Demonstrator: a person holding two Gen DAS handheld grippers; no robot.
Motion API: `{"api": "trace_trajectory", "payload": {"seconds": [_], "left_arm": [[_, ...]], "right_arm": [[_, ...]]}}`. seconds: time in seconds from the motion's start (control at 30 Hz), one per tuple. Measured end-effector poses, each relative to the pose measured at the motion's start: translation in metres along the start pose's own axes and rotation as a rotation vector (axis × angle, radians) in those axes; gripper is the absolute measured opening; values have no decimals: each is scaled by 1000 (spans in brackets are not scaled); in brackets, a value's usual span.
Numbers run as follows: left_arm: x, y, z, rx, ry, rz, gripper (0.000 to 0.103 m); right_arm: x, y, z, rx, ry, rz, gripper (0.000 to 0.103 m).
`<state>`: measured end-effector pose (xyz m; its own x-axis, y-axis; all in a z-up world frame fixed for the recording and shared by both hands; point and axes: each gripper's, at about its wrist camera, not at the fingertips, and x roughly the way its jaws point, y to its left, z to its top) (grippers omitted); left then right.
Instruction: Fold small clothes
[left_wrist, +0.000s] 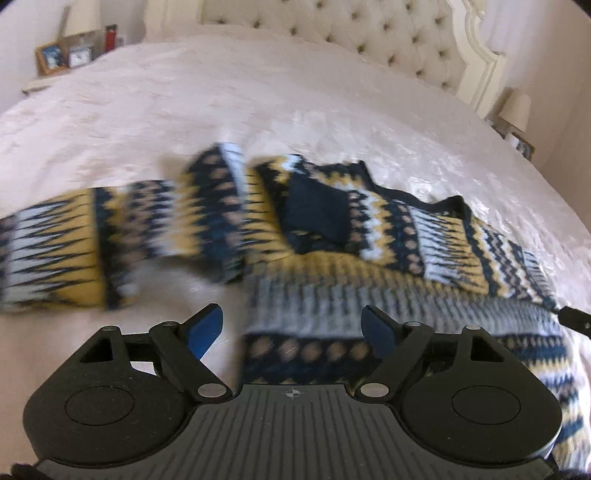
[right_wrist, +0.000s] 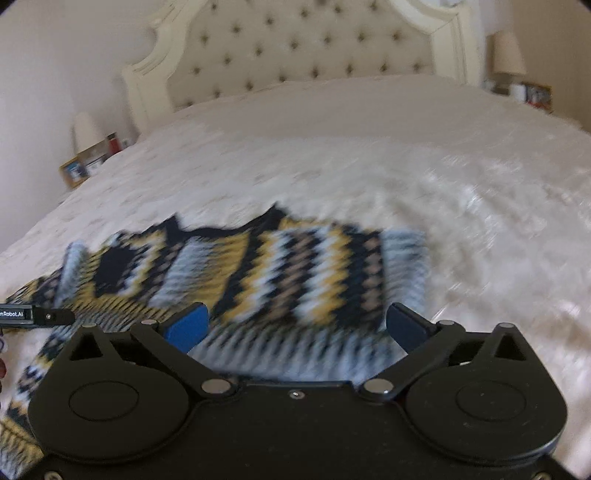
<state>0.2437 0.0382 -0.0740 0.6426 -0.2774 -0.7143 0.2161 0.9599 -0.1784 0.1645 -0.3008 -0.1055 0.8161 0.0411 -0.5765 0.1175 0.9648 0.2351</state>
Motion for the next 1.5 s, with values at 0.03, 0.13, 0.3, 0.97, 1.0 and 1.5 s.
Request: {"api": "trace_trajectory", "payload": {"seconds": [0.03,0.13,0.3,0.97,1.0,1.5], "left_arm": [[-7,7,-3,-9,-6,7,84],[-24,31,-11,-44,-11,29,84],[-41,69,-18,-79,-45,106,85],[-31,103,-33,-181,-148,70,85],[-29,104,-33,-191,-137,65,85],[-41,114,-33,-241,-154,51,85]], "right_arm": [[-1,6,-4,-2,8,9,102],[-2,23,-17,-8,25,30,102],[4,53,-19,-61,33,50,102],[121,218,8,-593,-40,29,55],[128,223,7,-620,-41,31,56],[137,216,20,-425,-8,61,17]]}}
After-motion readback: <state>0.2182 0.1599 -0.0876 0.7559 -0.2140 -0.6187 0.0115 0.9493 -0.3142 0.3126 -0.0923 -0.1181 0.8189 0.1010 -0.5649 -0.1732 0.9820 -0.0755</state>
